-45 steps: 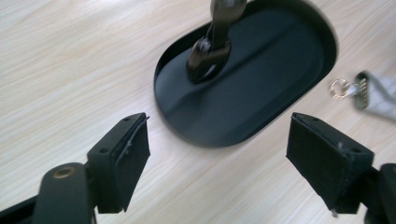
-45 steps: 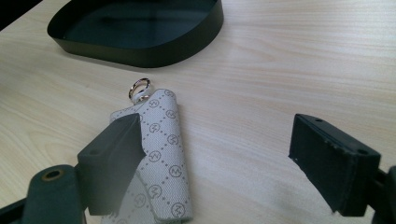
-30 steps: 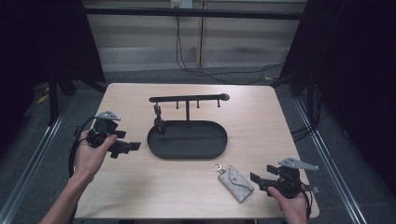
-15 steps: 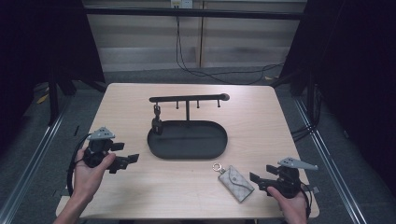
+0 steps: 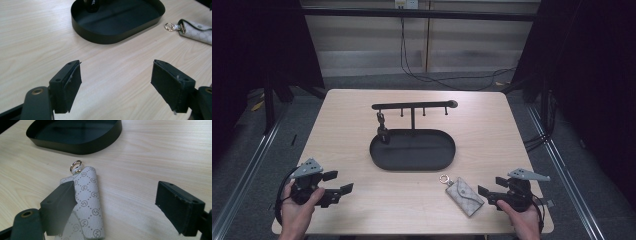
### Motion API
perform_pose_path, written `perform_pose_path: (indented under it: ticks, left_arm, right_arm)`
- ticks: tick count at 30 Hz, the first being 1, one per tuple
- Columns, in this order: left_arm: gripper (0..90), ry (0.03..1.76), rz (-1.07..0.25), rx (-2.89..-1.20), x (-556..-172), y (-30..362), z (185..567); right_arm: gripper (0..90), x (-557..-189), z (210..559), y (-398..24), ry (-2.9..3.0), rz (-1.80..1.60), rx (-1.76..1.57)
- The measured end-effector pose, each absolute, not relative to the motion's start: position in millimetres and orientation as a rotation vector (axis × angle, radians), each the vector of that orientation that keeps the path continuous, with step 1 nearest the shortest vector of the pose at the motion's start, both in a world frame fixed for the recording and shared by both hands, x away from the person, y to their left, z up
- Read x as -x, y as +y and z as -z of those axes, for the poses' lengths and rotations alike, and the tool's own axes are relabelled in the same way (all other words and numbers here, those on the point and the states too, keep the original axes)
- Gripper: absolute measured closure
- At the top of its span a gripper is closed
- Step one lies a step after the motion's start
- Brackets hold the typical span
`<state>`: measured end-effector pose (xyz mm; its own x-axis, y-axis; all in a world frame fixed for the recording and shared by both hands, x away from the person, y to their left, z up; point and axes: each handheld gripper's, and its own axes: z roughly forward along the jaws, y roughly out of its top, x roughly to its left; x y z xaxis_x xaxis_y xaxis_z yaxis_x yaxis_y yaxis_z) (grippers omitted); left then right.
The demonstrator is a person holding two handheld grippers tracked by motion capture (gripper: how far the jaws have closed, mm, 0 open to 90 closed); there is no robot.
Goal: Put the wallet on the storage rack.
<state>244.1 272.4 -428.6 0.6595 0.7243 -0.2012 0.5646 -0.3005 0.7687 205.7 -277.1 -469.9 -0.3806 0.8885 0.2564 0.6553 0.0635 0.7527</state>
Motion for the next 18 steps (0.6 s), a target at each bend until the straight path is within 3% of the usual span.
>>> perform_pose_path:
  ticks: [10,18]
  left_arm:
    - [24.5,1.054,-0.239,-1.963,-232,285,449]
    - [25.0,1.057,-0.217,-1.940,-229,294,453]
  right_arm:
    - [15.6,-206,465,-275,2.095,-1.201,-1.519]
    - [21.1,-211,457,-261,2.187,-1.182,-1.468]
